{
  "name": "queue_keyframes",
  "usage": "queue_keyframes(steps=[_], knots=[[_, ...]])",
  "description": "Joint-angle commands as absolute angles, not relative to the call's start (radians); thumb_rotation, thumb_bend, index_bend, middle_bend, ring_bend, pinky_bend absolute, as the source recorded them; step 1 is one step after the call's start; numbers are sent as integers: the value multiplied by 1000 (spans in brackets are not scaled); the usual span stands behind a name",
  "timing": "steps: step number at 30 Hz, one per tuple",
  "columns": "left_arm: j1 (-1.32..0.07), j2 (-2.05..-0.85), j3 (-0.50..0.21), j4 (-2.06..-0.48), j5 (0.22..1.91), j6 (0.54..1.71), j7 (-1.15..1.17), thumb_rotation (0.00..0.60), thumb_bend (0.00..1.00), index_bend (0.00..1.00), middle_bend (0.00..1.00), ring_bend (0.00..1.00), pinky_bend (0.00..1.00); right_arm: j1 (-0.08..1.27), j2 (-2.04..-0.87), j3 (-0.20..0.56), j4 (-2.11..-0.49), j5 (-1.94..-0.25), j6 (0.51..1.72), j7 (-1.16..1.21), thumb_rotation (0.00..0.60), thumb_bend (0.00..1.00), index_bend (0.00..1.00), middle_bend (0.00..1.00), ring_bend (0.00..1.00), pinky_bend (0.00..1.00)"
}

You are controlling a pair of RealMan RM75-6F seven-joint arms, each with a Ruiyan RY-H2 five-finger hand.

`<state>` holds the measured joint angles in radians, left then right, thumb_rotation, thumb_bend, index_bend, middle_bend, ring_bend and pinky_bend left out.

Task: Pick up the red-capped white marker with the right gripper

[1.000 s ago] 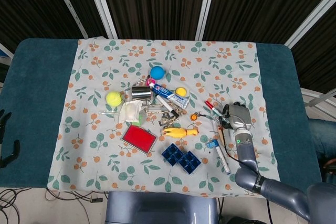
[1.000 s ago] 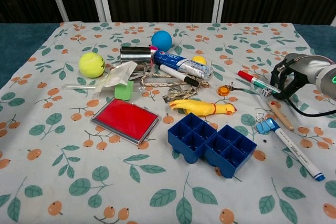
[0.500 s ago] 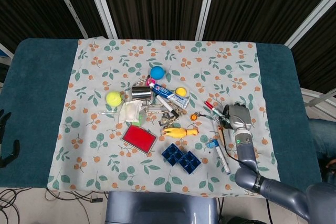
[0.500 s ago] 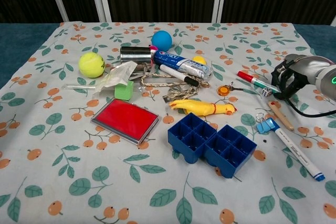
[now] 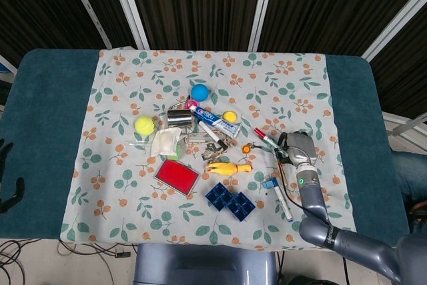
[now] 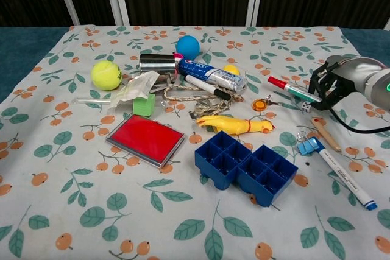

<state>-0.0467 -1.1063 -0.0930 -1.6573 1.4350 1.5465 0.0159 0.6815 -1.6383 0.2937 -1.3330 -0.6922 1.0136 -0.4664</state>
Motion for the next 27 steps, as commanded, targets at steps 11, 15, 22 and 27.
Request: queue_keyframes(steps=[11,15,22,27], knots=[[-47,-1106,-92,-1658,1437,1546,17,600,493,0,0,61,74,603,-1419,403,-1653,-784,1014,-217,600,465,539,607,310,212],[-46,-1107,-91,-1659,1439,1548,19,600,493,0,0,61,74,567,-1340,453,-1751,-803,988,-93,600,465,544,605,310,212],[-45,-1108,-90,-1661,1441,1551,22,600,493,0,0,61,74,494,-1190,541,-1874,-861,804,244,600,465,550,603,310,212],[-43,-1108,-89,-1666,1442,1553,21,600,493,0,0,61,74,413,-1107,614,-1922,-994,686,534,600,465,550,605,310,212]])
